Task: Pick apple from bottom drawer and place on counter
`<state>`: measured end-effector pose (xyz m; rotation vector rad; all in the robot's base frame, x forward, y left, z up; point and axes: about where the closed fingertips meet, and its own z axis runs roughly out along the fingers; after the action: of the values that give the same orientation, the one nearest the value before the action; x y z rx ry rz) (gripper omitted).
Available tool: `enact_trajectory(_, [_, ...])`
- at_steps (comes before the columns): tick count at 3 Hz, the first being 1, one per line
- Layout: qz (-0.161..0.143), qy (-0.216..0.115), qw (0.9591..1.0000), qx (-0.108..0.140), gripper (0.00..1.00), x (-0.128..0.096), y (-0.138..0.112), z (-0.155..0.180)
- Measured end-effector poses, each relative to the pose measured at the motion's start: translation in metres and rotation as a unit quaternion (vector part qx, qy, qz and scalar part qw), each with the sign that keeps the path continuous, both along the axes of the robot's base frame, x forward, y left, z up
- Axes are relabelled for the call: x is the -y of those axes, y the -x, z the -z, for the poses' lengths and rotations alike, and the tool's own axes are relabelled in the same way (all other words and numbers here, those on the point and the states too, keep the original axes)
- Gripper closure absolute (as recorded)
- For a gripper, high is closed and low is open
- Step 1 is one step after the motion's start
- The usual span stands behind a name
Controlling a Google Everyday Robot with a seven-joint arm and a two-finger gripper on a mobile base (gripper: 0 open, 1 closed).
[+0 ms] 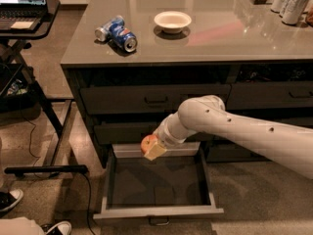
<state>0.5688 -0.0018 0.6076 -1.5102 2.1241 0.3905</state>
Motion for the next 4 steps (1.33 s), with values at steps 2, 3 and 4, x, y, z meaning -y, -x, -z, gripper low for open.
enact_trajectory(2, [-0.020, 0.001, 0.9893, 0.144, 1.00, -0.023, -0.034, -0.117])
enact_trajectory(3, [-0.015, 0.007, 0.9771, 0.212, 1.00, -0.025, -0.060, -0.172])
enact_trajectory(4, [-0.004, 0.019, 0.9657, 0.259, 1.00, -0.017, -0.090, -0.220])
